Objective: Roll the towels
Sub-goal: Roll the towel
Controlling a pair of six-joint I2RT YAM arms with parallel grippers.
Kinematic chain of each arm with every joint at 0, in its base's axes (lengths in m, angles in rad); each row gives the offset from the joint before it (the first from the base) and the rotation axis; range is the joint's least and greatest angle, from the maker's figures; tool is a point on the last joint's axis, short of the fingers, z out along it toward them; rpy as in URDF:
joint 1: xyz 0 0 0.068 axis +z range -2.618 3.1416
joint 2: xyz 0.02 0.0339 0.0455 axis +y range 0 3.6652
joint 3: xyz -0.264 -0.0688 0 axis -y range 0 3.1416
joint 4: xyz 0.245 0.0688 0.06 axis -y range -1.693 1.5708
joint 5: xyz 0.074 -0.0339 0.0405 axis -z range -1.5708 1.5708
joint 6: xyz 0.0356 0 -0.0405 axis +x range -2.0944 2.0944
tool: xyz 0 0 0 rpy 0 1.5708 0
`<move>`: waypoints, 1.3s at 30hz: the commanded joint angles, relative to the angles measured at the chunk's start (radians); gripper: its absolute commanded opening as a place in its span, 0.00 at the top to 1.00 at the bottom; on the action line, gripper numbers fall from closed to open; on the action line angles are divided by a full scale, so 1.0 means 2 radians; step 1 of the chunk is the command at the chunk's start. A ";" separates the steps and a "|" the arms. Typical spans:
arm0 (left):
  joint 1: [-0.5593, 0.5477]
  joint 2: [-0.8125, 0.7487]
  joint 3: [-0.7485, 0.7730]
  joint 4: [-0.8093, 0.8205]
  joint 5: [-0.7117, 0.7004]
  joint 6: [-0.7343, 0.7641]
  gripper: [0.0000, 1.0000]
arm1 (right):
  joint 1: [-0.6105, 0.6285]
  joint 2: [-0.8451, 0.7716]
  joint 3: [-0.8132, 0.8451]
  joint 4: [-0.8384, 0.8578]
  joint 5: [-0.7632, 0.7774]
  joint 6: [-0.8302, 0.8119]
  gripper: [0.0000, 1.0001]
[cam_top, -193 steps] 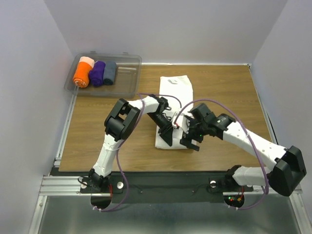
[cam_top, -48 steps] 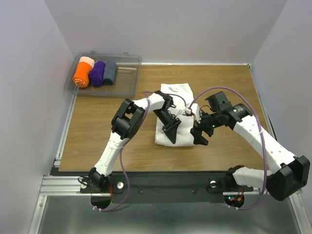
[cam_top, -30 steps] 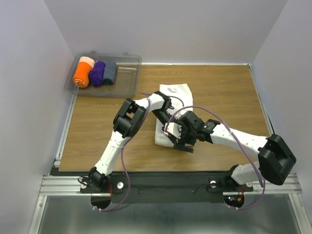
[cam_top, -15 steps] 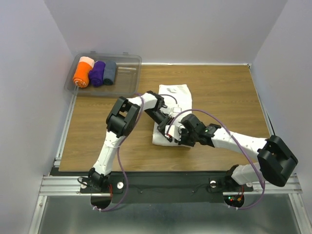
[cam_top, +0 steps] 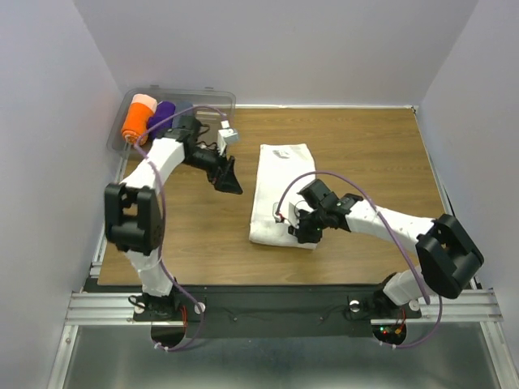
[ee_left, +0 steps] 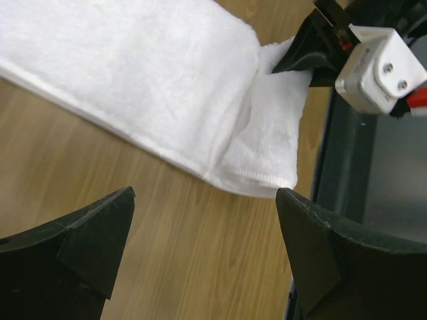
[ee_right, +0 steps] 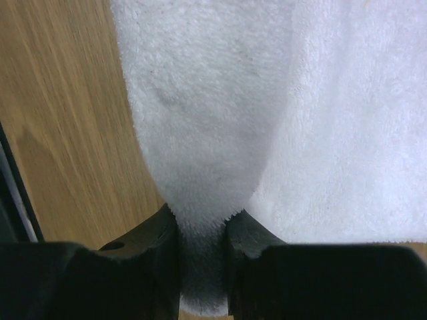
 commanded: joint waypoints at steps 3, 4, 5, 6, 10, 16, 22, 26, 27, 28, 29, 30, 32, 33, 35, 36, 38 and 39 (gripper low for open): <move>0.020 -0.219 -0.119 0.205 -0.109 -0.076 0.01 | -0.036 0.059 0.053 -0.092 -0.121 0.013 1.00; 0.020 -0.248 -0.168 0.230 -0.135 -0.077 0.01 | -0.042 0.068 0.060 -0.108 -0.131 0.010 0.99; 0.015 -0.277 -0.191 0.266 -0.146 -0.074 0.01 | -0.052 0.087 0.067 -0.117 -0.155 0.007 1.00; 0.005 -0.327 -0.214 0.275 -0.160 -0.048 0.01 | -0.057 0.095 0.083 -0.125 -0.167 0.001 0.99; -0.115 -0.417 -0.324 0.293 -0.316 0.031 0.01 | -0.080 0.144 0.109 -0.180 -0.219 -0.027 0.97; -0.319 -0.481 -0.436 0.374 -0.475 0.087 0.01 | -0.101 0.222 0.151 -0.253 -0.259 -0.075 0.92; -0.423 -0.409 -0.453 0.451 -0.559 0.137 0.01 | -0.125 0.286 0.198 -0.308 -0.281 -0.090 0.89; -0.456 -0.355 -0.445 0.482 -0.553 0.157 0.01 | -0.140 0.335 0.243 -0.343 -0.292 -0.095 0.89; -0.461 -0.349 -0.446 0.484 -0.551 0.164 0.01 | -0.140 0.340 0.243 -0.349 -0.295 -0.095 0.89; -0.465 -0.343 -0.452 0.490 -0.552 0.168 0.01 | -0.141 0.345 0.255 -0.360 -0.296 -0.095 0.89; -0.466 -0.338 -0.454 0.497 -0.557 0.170 0.01 | -0.141 0.347 0.259 -0.361 -0.299 -0.092 0.89; -0.467 -0.327 -0.456 0.510 -0.557 0.170 0.01 | -0.140 0.349 0.264 -0.364 -0.299 -0.093 0.89; -0.466 -0.314 -0.457 0.521 -0.567 0.173 0.01 | -0.141 0.351 0.272 -0.367 -0.293 -0.089 0.89; -0.466 -0.301 -0.458 0.533 -0.570 0.176 0.01 | -0.141 0.353 0.275 -0.370 -0.290 -0.089 0.88; -0.467 -0.284 -0.456 0.550 -0.580 0.176 0.01 | -0.141 0.356 0.278 -0.371 -0.283 -0.088 0.88; -0.466 -0.279 -0.454 0.552 -0.580 0.173 0.01 | -0.141 0.356 0.278 -0.371 -0.280 -0.087 0.88; -0.466 -0.269 -0.445 0.552 -0.577 0.173 0.01 | -0.141 0.358 0.281 -0.373 -0.276 -0.086 0.88; -0.467 -0.261 -0.442 0.551 -0.575 0.171 0.01 | -0.141 0.358 0.282 -0.374 -0.276 -0.086 0.88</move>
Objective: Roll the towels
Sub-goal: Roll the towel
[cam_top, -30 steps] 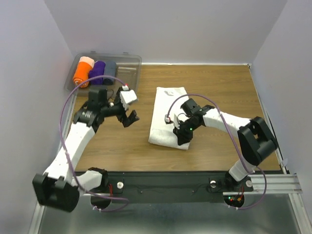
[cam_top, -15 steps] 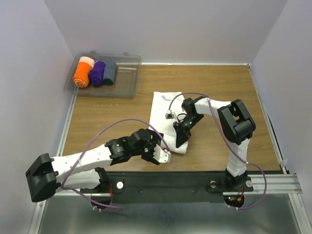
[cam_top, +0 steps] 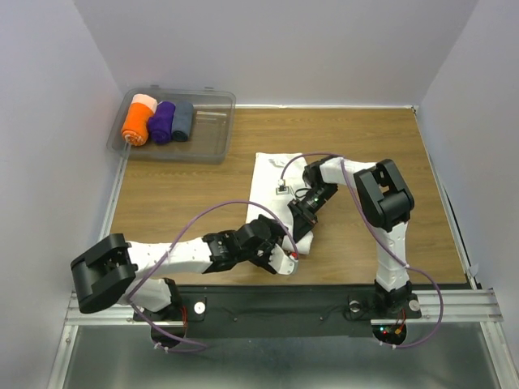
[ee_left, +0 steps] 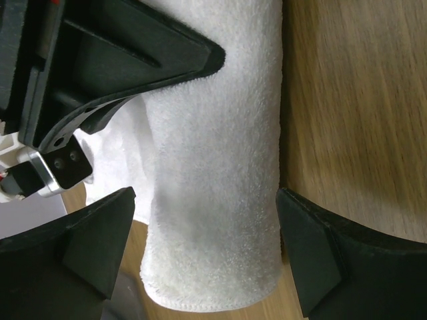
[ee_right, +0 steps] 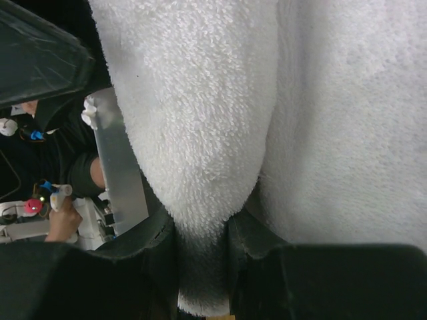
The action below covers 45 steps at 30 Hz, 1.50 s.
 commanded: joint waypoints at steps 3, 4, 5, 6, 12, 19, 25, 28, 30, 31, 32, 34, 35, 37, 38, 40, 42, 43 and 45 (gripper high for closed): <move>-0.002 0.028 0.023 0.035 -0.001 0.002 0.01 | 0.004 0.016 0.014 -0.013 0.047 -0.009 0.87; -0.002 0.034 0.027 0.035 -0.002 0.002 0.01 | 0.004 0.016 0.016 -0.012 0.048 -0.009 0.87; -0.002 0.040 0.029 0.035 -0.006 0.004 0.01 | 0.004 0.016 0.017 -0.012 0.050 -0.008 0.87; -0.002 0.045 0.030 0.036 -0.007 0.003 0.01 | 0.004 0.014 0.017 -0.011 0.051 -0.008 0.87; 0.000 0.107 0.046 0.021 -0.029 -0.012 0.11 | 0.004 0.011 0.022 -0.010 0.059 -0.005 0.86; 0.008 0.090 0.052 -0.045 0.005 -0.076 0.73 | 0.001 0.006 0.022 0.000 0.063 0.008 0.61; 0.008 0.089 0.064 -0.093 0.034 -0.133 0.86 | -0.021 -0.006 0.037 0.055 0.076 0.081 0.50; 0.009 0.098 0.069 -0.104 0.051 -0.149 0.87 | -0.032 -0.019 0.051 0.069 0.077 0.104 0.34; 0.016 0.108 0.075 -0.115 0.070 -0.163 0.87 | -0.044 -0.032 0.060 0.073 0.076 0.120 0.21; 0.021 0.111 0.079 -0.119 0.079 -0.168 0.87 | -0.049 -0.039 0.070 0.076 0.074 0.125 0.20; 0.027 0.114 0.089 -0.129 0.101 -0.172 0.87 | -0.053 -0.045 0.075 0.079 0.076 0.130 0.18; 0.048 0.124 0.105 -0.139 0.132 -0.178 0.88 | -0.069 -0.064 0.088 0.093 0.078 0.156 0.16; 0.056 0.127 0.111 -0.144 0.141 -0.177 0.88 | -0.074 -0.069 0.092 0.095 0.079 0.160 0.16; 0.077 0.135 0.126 -0.158 0.166 -0.174 0.88 | -0.087 -0.086 0.105 0.097 0.074 0.172 0.12; 0.085 0.140 0.134 -0.164 0.178 -0.173 0.88 | -0.091 -0.092 0.109 0.098 0.073 0.176 0.12; 0.113 0.154 0.154 -0.184 0.204 -0.172 0.88 | -0.106 -0.109 0.116 0.099 0.068 0.185 0.11; 0.130 0.166 0.166 -0.196 0.233 -0.177 0.88 | -0.121 -0.121 0.128 0.099 0.066 0.193 0.11; 0.140 0.170 0.178 -0.202 0.250 -0.177 0.88 | -0.127 -0.135 0.130 0.100 0.066 0.194 0.11; 0.153 0.191 0.193 -0.228 0.273 -0.172 0.87 | -0.140 -0.153 0.133 0.099 0.069 0.191 0.10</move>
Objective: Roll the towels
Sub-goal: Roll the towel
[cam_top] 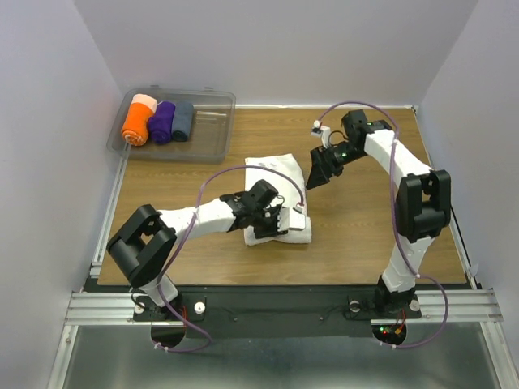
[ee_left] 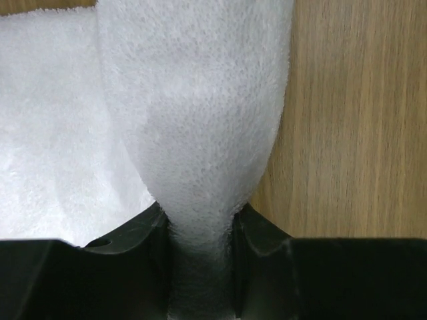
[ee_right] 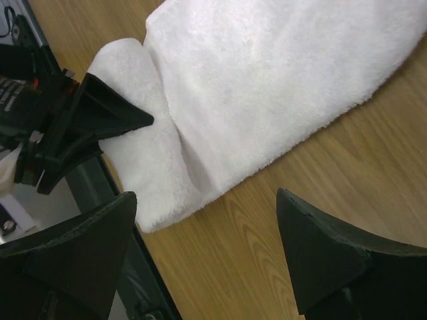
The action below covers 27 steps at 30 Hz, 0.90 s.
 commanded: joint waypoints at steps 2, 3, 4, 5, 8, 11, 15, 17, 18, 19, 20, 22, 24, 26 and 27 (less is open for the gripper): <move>0.048 0.056 0.051 -0.116 0.115 -0.002 0.87 | -0.021 -0.077 0.017 0.014 0.010 0.005 0.07; 0.058 0.081 0.061 -0.131 0.132 0.005 0.87 | -0.021 -0.088 0.007 0.013 0.020 -0.004 0.07; 0.068 0.095 0.073 -0.145 0.146 0.009 0.87 | -0.021 -0.099 0.002 0.013 0.024 -0.008 0.06; 0.077 0.108 0.094 -0.157 0.170 0.012 0.87 | -0.021 -0.112 -0.003 0.013 0.028 -0.013 0.03; 0.108 0.151 0.135 -0.214 0.208 0.035 0.84 | -0.021 -0.156 -0.027 0.014 0.046 -0.034 0.00; 0.128 0.198 0.185 -0.256 0.227 0.070 0.81 | -0.017 -0.196 -0.054 0.013 0.050 -0.067 0.00; 0.146 0.260 0.243 -0.339 0.243 0.108 0.80 | 0.062 -0.242 -0.102 0.022 0.134 -0.100 0.00; 0.157 0.286 0.267 -0.356 0.253 0.119 0.80 | 0.090 -0.262 -0.120 0.047 0.155 -0.097 0.00; 0.160 0.293 0.273 -0.369 0.255 0.127 0.80 | 0.104 -0.267 -0.130 0.056 0.165 -0.096 0.00; 0.163 0.306 0.284 -0.373 0.257 0.128 0.80 | 0.129 -0.271 -0.146 0.077 0.184 -0.093 0.00; 0.164 0.312 0.289 -0.377 0.258 0.130 0.80 | 0.141 -0.271 -0.153 0.087 0.194 -0.094 0.00; 0.168 0.327 0.300 -0.389 0.257 0.133 0.79 | 0.172 -0.268 -0.175 0.116 0.218 -0.100 0.00; 0.171 0.338 0.318 -0.408 0.259 0.137 0.77 | 0.204 -0.267 -0.189 0.143 0.241 -0.102 0.00; 0.174 0.351 0.329 -0.418 0.262 0.143 0.77 | 0.229 -0.270 -0.216 0.187 0.263 -0.110 0.00; 0.175 0.355 0.337 -0.423 0.264 0.146 0.77 | 0.241 -0.271 -0.228 0.202 0.272 -0.114 0.00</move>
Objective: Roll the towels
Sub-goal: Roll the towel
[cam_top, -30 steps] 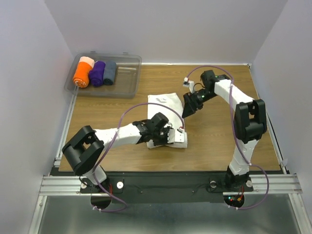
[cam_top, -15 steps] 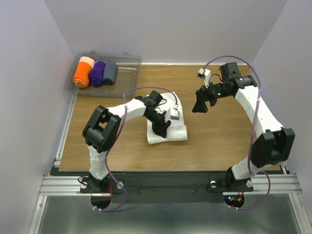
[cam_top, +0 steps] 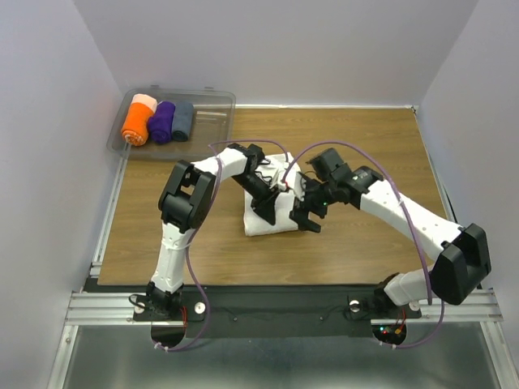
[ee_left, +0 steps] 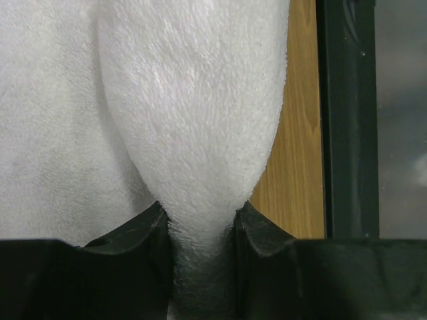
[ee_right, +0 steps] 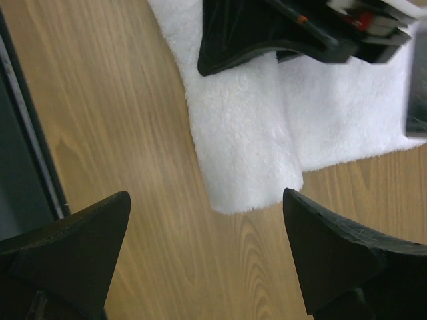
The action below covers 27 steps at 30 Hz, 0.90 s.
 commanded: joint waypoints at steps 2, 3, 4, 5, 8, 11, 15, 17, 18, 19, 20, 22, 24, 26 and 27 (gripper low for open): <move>0.007 0.061 0.001 -0.049 -0.092 0.050 0.76 | 0.063 -0.019 -0.061 0.140 0.083 -0.034 0.00; 0.007 0.062 0.001 -0.049 -0.094 0.052 0.76 | 0.070 -0.019 -0.070 0.150 0.087 -0.039 0.00; 0.007 0.062 0.001 -0.047 -0.096 0.052 0.75 | 0.081 -0.017 -0.076 0.158 0.094 -0.042 0.00; 0.007 0.063 0.003 -0.048 -0.097 0.052 0.75 | 0.085 -0.008 -0.081 0.178 0.098 -0.046 0.00; 0.008 0.069 0.005 -0.049 -0.096 0.053 0.75 | 0.103 0.016 -0.098 0.213 0.123 -0.065 0.00; 0.008 0.072 0.005 -0.049 -0.095 0.055 0.74 | 0.113 0.046 -0.084 0.225 0.146 -0.068 0.00; 0.008 0.075 0.008 -0.052 -0.097 0.058 0.74 | 0.114 0.063 -0.083 0.244 0.149 -0.076 0.00; 0.008 0.077 0.011 -0.053 -0.097 0.059 0.74 | 0.114 0.071 -0.086 0.246 0.151 -0.081 0.00; 0.010 0.078 0.012 -0.054 -0.096 0.058 0.74 | 0.113 0.081 -0.089 0.246 0.151 -0.082 0.00; 0.011 0.078 0.014 -0.054 -0.095 0.059 0.74 | 0.113 0.084 -0.096 0.246 0.147 -0.083 0.01; 0.011 0.079 0.014 -0.054 -0.095 0.058 0.74 | 0.113 0.087 -0.101 0.246 0.142 -0.083 0.03; 0.013 0.077 0.017 -0.051 -0.095 0.056 0.72 | 0.113 0.094 -0.110 0.245 0.128 -0.079 0.10; 0.015 0.074 0.018 -0.047 -0.094 0.052 0.70 | 0.113 0.098 -0.119 0.245 0.121 -0.070 0.37; 0.019 0.064 0.018 -0.045 -0.089 0.048 0.68 | 0.113 0.101 -0.124 0.243 0.108 -0.057 0.49; 0.020 0.059 0.018 -0.041 -0.089 0.045 0.67 | 0.112 0.101 -0.123 0.240 0.101 -0.054 0.52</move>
